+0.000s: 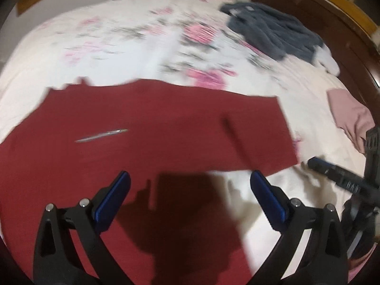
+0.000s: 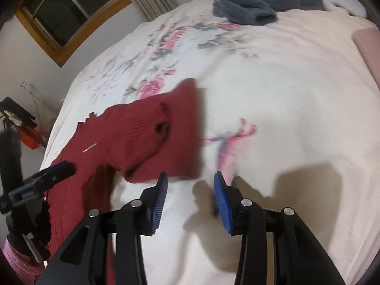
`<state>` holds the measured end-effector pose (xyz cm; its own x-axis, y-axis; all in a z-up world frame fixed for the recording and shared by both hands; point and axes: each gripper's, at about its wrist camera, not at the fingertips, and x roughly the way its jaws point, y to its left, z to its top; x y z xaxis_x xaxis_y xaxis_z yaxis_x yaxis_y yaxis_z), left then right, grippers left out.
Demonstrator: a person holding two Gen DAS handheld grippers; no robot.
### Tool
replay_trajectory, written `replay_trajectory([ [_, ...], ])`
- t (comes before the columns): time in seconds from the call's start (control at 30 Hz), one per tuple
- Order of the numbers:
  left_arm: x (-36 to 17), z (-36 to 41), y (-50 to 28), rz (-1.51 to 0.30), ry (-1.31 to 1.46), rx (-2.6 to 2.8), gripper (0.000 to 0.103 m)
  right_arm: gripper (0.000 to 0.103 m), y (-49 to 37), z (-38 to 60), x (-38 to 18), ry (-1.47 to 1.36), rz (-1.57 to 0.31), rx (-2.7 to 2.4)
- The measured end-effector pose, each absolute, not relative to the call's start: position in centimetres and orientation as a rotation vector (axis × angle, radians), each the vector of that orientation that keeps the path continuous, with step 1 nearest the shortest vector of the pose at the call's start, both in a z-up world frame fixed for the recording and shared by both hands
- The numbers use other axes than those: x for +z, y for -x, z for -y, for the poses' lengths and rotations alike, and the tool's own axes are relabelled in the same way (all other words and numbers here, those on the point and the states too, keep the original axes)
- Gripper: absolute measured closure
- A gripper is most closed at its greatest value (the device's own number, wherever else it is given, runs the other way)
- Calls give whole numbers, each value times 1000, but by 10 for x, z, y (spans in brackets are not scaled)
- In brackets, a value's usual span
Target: Fold small clothes
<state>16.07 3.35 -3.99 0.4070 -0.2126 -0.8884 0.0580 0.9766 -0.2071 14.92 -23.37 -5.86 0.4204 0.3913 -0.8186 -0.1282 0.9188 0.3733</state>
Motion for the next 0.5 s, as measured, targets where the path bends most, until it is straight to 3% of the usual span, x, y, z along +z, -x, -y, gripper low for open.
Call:
replay_trajectory([
  [0.37,-84,30,-208,-1211,88,-187,7,61,-136,267,-82,-274,-1098,309],
  [0.4,-87,32,-208,-1219,96,-196,15,61,-136,268,-83,-276,-1096,309],
  [0.43,-90,33,-209,-1235,126,-226,34,61,-136,268,-83,-277,-1096,311],
  [0.5,-93,31,-210,-1250,189,-258,50,61,-135,267,-83,-274,-1096,310],
])
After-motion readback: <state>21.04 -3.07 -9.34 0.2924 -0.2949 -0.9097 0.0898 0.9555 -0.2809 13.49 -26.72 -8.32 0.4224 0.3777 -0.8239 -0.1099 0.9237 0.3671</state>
